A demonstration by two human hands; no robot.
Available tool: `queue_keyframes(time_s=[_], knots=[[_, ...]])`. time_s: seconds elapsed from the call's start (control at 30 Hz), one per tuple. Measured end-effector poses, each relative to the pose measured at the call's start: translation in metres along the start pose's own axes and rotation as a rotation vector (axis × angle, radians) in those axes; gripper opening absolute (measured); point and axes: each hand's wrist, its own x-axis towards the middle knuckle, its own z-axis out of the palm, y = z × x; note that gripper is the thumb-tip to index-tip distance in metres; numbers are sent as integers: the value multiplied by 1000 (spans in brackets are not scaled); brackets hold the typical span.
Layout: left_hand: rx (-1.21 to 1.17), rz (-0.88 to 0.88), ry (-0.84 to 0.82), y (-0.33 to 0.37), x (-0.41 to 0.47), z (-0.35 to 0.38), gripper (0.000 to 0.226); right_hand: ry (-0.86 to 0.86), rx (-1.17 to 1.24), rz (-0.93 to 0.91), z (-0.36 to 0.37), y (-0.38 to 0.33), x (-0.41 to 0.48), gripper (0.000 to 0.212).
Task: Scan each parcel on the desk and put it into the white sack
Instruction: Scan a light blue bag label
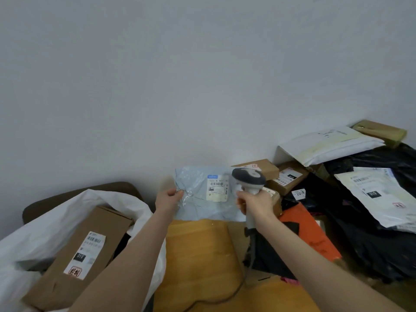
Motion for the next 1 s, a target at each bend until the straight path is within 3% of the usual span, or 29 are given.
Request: queue_keyframes(time_s=[0.17, 0.6, 1.0], knots=[[-91, -76, 5, -4, 0, 5, 31, -31, 81, 82, 4, 24, -23, 3], [-185, -155, -17, 1, -5, 6, 32, -85, -27, 62, 9, 24, -41, 14], [-217, -146, -27, 21, -12, -27, 28, -111, 33, 21, 27, 10, -26, 6]])
